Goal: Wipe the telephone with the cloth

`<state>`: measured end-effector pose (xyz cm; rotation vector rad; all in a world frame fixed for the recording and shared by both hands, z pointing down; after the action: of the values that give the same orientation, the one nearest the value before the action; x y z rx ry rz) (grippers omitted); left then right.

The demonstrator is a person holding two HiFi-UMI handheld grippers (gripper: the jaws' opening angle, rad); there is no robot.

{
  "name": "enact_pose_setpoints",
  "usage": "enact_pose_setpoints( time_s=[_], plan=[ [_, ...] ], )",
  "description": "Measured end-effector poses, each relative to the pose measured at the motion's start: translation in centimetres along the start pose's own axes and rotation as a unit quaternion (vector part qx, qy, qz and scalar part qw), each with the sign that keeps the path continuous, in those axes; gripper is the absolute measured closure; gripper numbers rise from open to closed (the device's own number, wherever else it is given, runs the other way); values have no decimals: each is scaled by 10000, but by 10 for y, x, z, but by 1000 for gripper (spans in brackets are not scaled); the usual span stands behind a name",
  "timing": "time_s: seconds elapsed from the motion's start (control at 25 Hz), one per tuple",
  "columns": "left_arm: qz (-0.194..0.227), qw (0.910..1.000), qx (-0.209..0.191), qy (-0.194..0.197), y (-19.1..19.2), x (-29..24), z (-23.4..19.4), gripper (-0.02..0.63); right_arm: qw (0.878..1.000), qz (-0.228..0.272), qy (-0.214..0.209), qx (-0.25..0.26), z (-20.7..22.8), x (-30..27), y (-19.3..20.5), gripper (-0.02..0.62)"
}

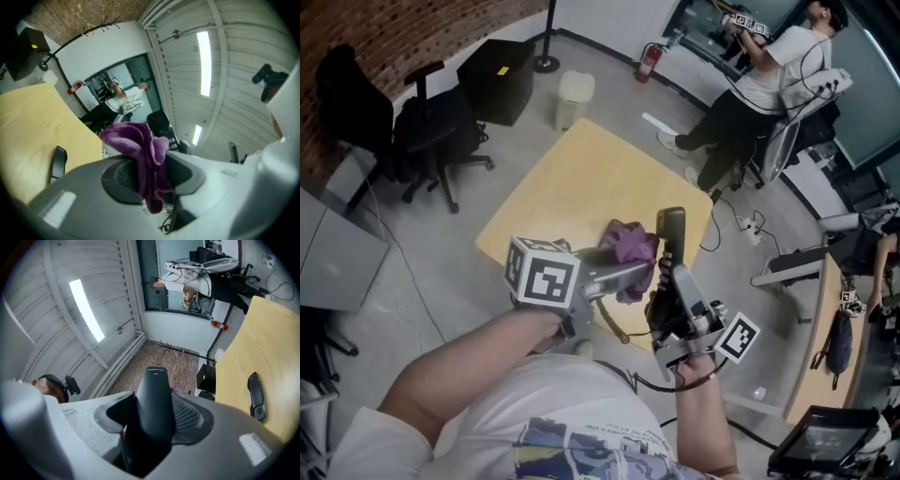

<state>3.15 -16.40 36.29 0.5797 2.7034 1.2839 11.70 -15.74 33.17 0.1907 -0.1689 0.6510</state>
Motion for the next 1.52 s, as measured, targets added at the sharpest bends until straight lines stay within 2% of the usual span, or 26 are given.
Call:
enact_pose_setpoints(
  time_s=[0.36, 0.56, 0.76, 0.92, 1.0, 1.12, 1.2, 1.32, 1.52],
  plan=[
    [-603, 9970, -301, 393, 44, 33, 17, 460, 9987, 220, 341, 294, 28, -8, 20, 350],
    [-1075, 9900, -723, 550, 52, 45, 28, 459, 9971, 333, 568, 379, 35, -14, 15, 350],
    [-1357, 9837, -999, 626, 60, 55, 35, 459, 9957, 374, 723, 451, 42, -17, 17, 350],
    [-1620, 9754, -1286, 768, 62, 63, 46, 459, 9941, 429, 852, 518, 42, -18, 19, 350],
    [-1578, 9757, -1329, 743, 54, 65, 47, 459, 9933, 450, 911, 556, 41, -18, 19, 350],
    [-1339, 9813, -1282, 517, 33, 60, 40, 459, 9924, 474, 973, 581, 40, -19, 20, 350],
    [-1311, 9815, -1336, 403, 26, 53, 37, 459, 9918, 496, 1011, 606, 41, -19, 21, 350],
    [-1487, 9752, -1583, 420, 32, 47, 43, 459, 9902, 568, 1101, 645, 43, -17, 20, 350],
    [-1976, 9567, -2028, 679, 52, 55, 56, 459, 9875, 731, 1227, 663, 45, -12, 21, 350]
  ],
)
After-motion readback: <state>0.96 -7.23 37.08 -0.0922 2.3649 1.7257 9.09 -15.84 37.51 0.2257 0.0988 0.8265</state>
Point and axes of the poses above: the fingertips, and each gripper's own axes: x backward along the fingers, z to its right, y out of its underside, the point moved 3 cm from there along x, backward along the fingers, and after that the axes turned 15 degrees about -x, right-handed, at the moved point
